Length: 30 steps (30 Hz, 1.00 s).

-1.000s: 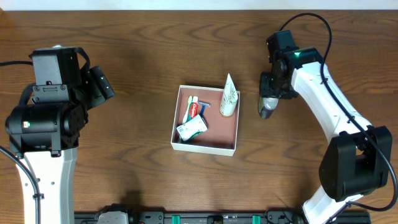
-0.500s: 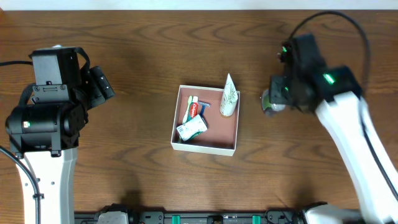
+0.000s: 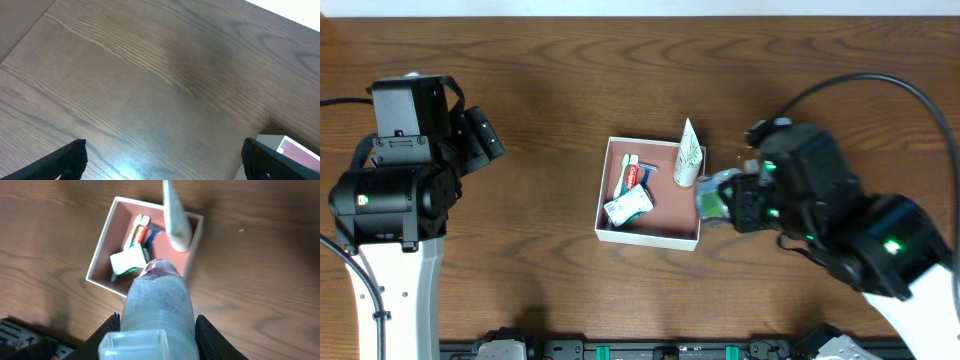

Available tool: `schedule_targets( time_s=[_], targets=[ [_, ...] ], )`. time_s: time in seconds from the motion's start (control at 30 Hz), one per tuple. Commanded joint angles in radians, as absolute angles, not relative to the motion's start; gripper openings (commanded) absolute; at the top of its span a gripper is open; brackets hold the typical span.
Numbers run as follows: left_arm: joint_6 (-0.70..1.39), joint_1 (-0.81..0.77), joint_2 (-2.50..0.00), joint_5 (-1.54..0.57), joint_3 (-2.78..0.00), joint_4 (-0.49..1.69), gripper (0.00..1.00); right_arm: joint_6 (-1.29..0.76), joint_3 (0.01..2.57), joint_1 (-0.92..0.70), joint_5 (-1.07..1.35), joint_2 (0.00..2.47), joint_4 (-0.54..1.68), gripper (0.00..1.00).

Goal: Pack container
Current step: 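Carry the foam bottle into the box beside the Pantene tube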

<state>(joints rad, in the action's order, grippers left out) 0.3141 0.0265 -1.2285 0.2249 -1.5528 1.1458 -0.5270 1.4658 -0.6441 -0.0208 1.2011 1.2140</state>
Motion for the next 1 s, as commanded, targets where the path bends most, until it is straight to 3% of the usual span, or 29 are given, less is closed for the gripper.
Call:
schedule_targets(
  time_s=[0.0, 0.43, 0.97],
  targets=[
    [0.309, 0.033, -1.229, 0.241, -1.562, 1.148, 0.98, -0.6, 1.478, -0.685, -0.018, 1.277, 1.165, 0.22],
    [0.309, 0.033, -1.229, 0.241, -1.562, 1.148, 0.98, -0.688, 1.478, -0.72, -0.08, 1.618, 1.106, 0.22],
    [0.309, 0.033, -1.229, 0.241, -1.562, 1.148, 0.98, -0.747, 1.352, -0.721, -0.112, 1.652, 1.024, 0.27]
  ],
)
